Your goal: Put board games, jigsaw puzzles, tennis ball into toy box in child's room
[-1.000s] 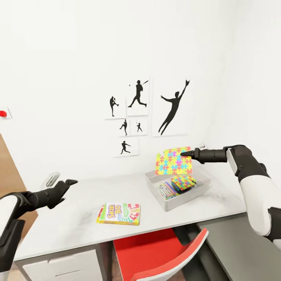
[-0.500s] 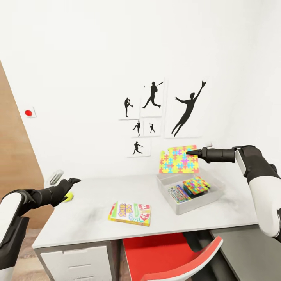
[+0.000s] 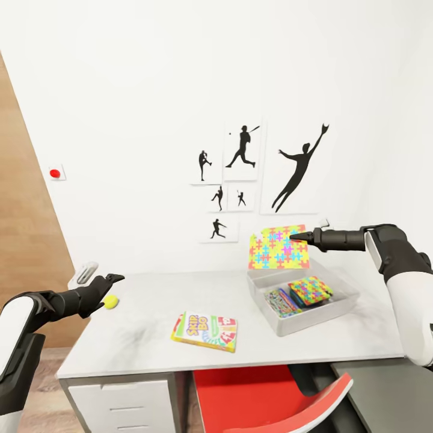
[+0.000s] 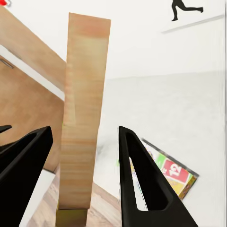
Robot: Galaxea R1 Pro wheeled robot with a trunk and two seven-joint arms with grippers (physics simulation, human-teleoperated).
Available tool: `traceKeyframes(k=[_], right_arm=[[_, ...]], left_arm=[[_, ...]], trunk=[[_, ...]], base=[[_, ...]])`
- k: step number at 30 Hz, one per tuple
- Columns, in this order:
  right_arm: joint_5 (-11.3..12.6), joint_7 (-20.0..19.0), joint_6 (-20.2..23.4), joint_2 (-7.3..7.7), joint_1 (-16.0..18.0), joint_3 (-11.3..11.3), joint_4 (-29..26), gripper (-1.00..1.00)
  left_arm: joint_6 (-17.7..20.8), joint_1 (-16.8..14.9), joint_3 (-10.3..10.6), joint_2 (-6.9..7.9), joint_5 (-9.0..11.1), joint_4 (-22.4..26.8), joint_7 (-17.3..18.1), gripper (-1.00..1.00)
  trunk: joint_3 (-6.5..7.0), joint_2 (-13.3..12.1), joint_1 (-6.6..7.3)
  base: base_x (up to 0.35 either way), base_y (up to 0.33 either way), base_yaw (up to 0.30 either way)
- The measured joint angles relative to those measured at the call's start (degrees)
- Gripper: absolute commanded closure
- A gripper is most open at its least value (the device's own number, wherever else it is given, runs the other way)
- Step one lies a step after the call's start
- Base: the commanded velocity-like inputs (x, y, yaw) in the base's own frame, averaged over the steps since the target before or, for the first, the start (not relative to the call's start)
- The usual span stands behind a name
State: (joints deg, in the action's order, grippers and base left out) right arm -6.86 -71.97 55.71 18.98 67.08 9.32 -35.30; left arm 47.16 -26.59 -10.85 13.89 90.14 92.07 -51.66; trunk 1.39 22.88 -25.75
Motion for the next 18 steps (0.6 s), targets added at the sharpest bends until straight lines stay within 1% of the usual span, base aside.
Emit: traceKeyframes(k=[5,8,13,18], right_arm=[[-0.15,-0.03,-0.02,0.30,-0.14,-0.13,0.01,1.00],[-0.20,-0.04,-0.10,0.43,-0.35,-0.16,0.01,1.00],[-0.22,-0.05,-0.92,0.48,-1.58,-0.18,0.00,1.00],[-0.21,-0.04,-1.57,0.40,-2.20,-0.19,0.00,1.00]], left_arm=[[-0.02,0.00,-0.12,0.06,0.00,-0.01,0.00,-1.00],[-0.05,-0.01,-0.29,0.15,0.01,0.00,0.02,-1.00],[-0.06,-0.01,-0.51,0.27,0.28,0.01,0.03,-1.00],[-0.09,0.00,-0.67,0.33,0.57,0.02,0.02,-1.00]], trunk=[[0.00,0.00,0.00],[0.00,-0.01,0.00],[0.00,-0.01,-0.01],[0.00,-0.01,-0.01]], base=[[0.167,-0.207,0.027],[0.120,-0.142,0.011],[0.051,-0.060,0.024],[0.017,-0.021,0.161]])
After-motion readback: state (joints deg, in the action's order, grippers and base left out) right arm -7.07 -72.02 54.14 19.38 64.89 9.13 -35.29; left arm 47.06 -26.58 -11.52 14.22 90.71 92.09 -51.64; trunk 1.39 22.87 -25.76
